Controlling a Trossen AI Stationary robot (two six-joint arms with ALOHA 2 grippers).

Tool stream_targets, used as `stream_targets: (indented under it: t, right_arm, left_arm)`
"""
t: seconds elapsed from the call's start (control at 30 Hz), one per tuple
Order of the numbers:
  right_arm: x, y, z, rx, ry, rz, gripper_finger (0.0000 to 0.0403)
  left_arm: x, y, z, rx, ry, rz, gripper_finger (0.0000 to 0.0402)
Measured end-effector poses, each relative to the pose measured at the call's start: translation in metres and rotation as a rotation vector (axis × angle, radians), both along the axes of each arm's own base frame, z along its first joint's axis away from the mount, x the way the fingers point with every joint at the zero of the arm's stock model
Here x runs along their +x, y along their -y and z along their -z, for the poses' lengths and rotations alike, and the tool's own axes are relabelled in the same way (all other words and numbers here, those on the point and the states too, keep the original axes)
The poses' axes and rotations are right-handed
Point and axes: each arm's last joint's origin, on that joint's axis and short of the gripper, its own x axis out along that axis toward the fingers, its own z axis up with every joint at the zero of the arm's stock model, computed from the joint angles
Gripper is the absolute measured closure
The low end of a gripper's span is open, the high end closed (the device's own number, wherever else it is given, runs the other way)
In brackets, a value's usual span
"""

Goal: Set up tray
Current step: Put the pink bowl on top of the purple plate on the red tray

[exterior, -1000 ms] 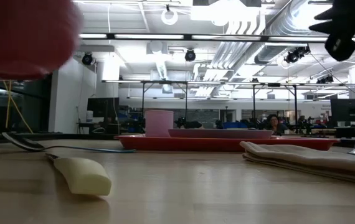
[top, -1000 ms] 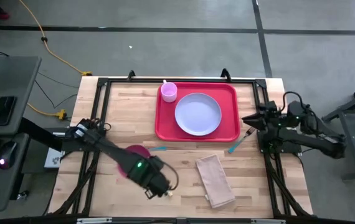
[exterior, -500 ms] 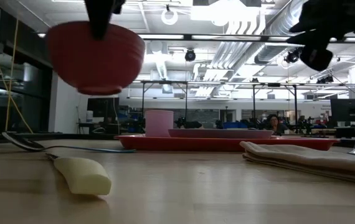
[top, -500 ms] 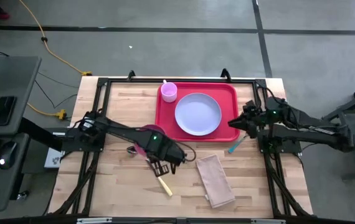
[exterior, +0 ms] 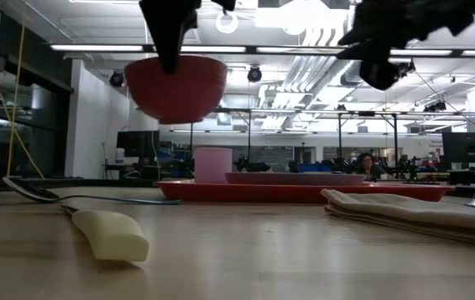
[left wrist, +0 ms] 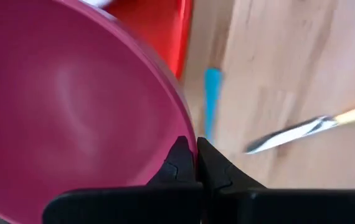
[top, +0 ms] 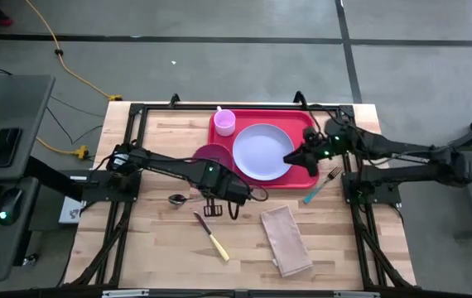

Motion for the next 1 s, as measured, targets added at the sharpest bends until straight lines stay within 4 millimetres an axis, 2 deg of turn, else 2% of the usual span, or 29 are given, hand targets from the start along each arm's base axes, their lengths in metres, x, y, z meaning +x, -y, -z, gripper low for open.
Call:
stream_targets:
  t: [0.47,0.73,1.0]
  right_arm:
    - [0.078,0.03,-0.062,-0.17,-0.153,0.079,0.0336]
    - [0.099,0.039,-0.071,-0.217,-0.329,0.089,0.0336]
    - [0.108,0.041,-0.065,-0.197,-0.404,0.069,0.0336]
  left_arm:
    - [0.003,-0.007,-0.003,0.304,-0.188,0.621,0.0388]
    - [0.009,-0.004,-0.003,0.277,-0.171,0.77,0.0388]
    - [0.015,-0.002,-0.003,0.271,-0.124,0.821,0.0388]
